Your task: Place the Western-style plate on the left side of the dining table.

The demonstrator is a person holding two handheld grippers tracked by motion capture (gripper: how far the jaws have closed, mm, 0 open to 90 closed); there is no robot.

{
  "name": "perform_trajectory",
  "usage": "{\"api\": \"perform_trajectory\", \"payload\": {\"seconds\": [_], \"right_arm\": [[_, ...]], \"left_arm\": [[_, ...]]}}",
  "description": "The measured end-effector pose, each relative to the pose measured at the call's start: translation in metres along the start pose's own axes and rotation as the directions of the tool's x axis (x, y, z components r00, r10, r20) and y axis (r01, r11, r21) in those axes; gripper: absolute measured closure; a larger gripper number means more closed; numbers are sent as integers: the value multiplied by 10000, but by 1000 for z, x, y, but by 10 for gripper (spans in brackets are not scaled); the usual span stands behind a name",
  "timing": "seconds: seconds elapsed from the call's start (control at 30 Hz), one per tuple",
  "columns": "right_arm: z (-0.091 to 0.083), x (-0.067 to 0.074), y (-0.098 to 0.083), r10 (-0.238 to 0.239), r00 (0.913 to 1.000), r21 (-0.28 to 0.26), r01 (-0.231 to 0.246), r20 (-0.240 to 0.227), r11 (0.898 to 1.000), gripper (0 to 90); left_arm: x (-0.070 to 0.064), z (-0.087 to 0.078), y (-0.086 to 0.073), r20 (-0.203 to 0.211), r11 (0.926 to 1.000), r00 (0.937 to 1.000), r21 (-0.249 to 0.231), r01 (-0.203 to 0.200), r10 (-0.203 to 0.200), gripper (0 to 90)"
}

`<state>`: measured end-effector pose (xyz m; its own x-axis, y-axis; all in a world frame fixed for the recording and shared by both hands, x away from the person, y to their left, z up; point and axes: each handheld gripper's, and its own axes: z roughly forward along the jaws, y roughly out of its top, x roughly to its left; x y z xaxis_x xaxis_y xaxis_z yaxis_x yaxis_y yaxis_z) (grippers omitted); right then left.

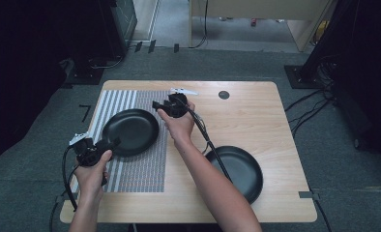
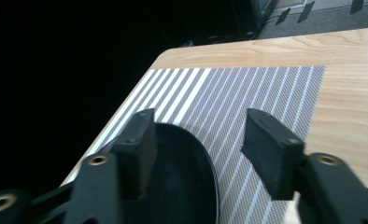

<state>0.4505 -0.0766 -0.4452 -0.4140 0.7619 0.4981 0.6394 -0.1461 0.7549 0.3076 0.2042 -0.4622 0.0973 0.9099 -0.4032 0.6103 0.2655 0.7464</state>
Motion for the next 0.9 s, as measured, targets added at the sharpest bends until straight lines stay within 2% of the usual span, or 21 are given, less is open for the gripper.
{"api": "perform_trajectory", "payload": {"seconds": [0.03,0.07,0.1,0.2,0.27,0.3,0.33,0.4,0.5,0.7,0.9], "right_arm": [[-4,-1,0,96,9999,17,-96,-105,10000,388],[-14,-3,2,495,9978,163,-488,-447,9987,361],[-20,-3,3,471,9976,178,-463,-504,9988,339],[-34,-2,3,-2,9976,167,14,-694,9999,286],[-39,-2,3,-160,9975,174,172,-686,9997,271],[-50,-1,1,-617,9964,171,628,-588,9979,248],[-54,-1,0,-708,9961,187,719,-534,9972,242],[-62,-3,-1,-766,9959,234,778,-471,9967,231],[-76,-7,-5,-553,9970,281,569,-542,9980,218],[-100,-13,-10,-802,9961,314,813,-365,9962,209],[-124,-21,-16,-1100,9938,163,1102,-138,9938,210]], "left_arm": [[-2,0,0,36,10000,10000,35,-59,59,295],[-5,-2,-1,74,9998,9998,67,-161,161,286],[-7,-2,-1,77,9998,9998,80,-194,193,283],[-12,-5,-1,123,9993,9993,124,-352,350,274],[-14,-6,-1,129,9991,9991,123,-400,398,269],[-17,-9,-1,153,9985,9985,133,-526,524,263],[-18,-9,-1,148,9985,9985,126,-533,531,261],[-22,-12,-2,250,9976,9975,194,-665,660,271],[-30,-16,-5,309,9951,9951,264,-948,940,260],[-42,-20,-12,453,9884,9886,429,-1454,1435,171],[-46,-22,-23,568,9831,9837,571,-1740,1708,155]]}}
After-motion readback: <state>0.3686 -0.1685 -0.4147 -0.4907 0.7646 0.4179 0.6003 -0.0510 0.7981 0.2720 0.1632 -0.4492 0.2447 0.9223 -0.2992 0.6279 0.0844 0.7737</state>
